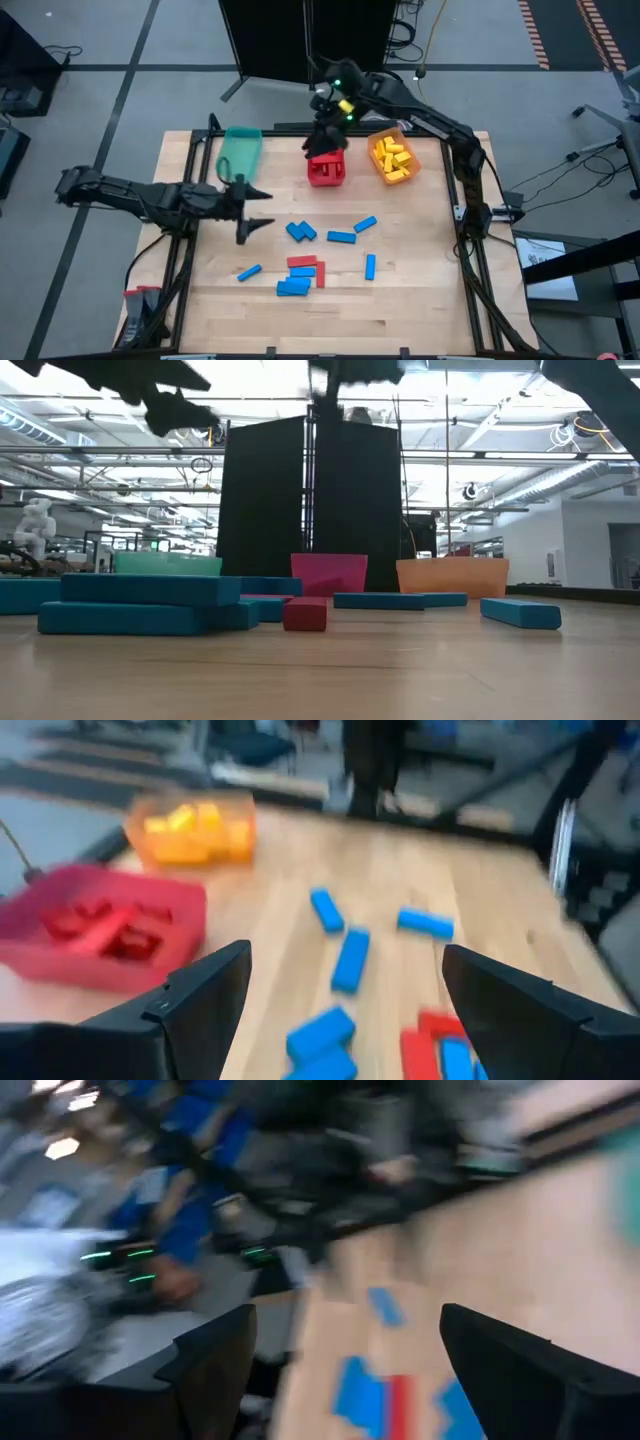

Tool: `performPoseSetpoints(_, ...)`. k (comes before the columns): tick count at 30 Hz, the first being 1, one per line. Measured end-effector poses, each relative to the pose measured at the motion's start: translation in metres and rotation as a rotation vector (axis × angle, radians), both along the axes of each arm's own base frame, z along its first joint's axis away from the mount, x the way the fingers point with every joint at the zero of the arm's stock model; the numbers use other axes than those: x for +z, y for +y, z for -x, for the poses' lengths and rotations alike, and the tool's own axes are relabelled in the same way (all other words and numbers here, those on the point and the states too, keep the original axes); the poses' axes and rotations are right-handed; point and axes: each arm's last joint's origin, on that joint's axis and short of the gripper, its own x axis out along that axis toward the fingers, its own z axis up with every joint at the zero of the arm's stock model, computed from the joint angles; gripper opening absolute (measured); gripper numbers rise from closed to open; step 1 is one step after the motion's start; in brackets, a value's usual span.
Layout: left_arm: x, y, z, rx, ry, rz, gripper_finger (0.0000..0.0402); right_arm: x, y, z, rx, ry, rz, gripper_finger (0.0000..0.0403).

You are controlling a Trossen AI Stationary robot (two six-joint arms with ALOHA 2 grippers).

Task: Sort blocks
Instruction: Put the red block into the red bin

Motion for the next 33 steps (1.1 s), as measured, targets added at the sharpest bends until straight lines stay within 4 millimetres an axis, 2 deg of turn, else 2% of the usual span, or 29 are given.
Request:
performPoseSetpoints(3,-0.013,-0.003,-0.015,-0.009,0.093,0.024,0.0333,0.033,0.032,0.014,0.088,-0.017,-0.036,0.0308)
performPoseSetpoints(6,-0.026,-0.006,-0.030,-0.033,0.210,0.024,0.0333,0.053,0.068,0.040,0.113,0.012,-0.068,0.0308)
performPoseSetpoints(10,-0.051,-0.009,-0.045,-0.039,0.435,0.006,0.0333,0.074,0.109,0.076,0.060,0.085,0.034,0.0308)
performPoseSetpoints(14,-0.055,-0.014,-0.067,-0.031,0.488,0.026,0.0333,0.088,0.136,0.103,-0.041,0.115,0.184,0.0308)
performPoseSetpoints(19,-0.041,-0.028,-0.098,-0.068,0.481,0.021,0.0333,0.098,0.157,0.127,-0.110,0.136,0.293,0.0308)
performPoseSetpoints(24,-0.039,-0.052,-0.120,-0.120,0.521,-0.049,0.0333,0.102,0.166,0.136,-0.112,0.138,0.292,0.0308)
performPoseSetpoints(29,-0.062,-0.075,-0.122,-0.112,0.685,-0.061,0.0333,0.101,0.170,0.138,-0.095,0.154,0.296,0.0308)
performPoseSetpoints(33,-0.076,-0.084,-0.124,-0.054,0.717,-0.038,0.0333,0.099,0.169,0.138,-0.091,0.167,0.299,0.0308)
